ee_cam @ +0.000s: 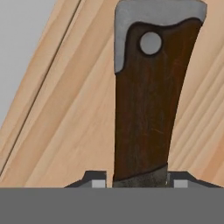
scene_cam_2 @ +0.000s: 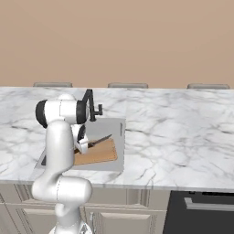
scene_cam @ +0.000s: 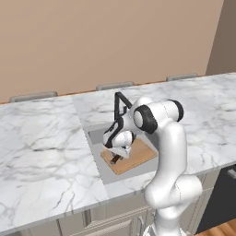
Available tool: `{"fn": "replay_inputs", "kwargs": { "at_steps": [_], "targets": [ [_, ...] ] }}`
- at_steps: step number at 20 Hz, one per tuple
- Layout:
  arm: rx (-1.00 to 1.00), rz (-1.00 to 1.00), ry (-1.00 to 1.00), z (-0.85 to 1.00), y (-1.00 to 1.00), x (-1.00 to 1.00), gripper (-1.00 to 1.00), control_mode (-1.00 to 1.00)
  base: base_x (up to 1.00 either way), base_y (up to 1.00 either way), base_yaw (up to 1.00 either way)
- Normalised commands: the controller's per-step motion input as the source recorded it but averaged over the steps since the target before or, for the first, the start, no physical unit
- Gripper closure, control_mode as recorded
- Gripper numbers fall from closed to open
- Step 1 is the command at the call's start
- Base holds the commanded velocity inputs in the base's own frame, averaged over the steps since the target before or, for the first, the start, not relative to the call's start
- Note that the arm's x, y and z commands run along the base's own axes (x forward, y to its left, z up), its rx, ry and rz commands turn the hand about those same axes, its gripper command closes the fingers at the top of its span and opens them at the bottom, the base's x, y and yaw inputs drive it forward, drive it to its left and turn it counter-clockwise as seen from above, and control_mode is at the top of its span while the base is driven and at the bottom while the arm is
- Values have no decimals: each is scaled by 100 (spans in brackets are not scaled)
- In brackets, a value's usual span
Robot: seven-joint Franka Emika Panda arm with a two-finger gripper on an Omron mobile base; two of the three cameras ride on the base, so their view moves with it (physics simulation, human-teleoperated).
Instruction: Move the cutting board and knife to the sink. Then move spray from the cabinet to the counter.
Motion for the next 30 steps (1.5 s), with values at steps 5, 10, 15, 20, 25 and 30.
{"fn": "replay_inputs", "kwargs": {
  "at_steps": [5, 10, 15, 20, 25, 30],
  "targets": [
    [0, 0, 10, 8, -1, -16, -100, -100, 0, 0, 0],
    [0, 0, 6, 37, 0, -20, -100, -100, 0, 0, 0],
    [0, 0, 4, 49, -3, -30, -100, -100, 0, 0, 0],
    [-2, 0, 0, 41, -4, -47, -100, -100, 0, 0, 0],
    [0, 2, 0, 40, -4, -46, -100, -100, 0, 0, 0],
    [0, 8, 0, 42, -3, -47, -100, -100, 0, 0, 0]
  ]
}}
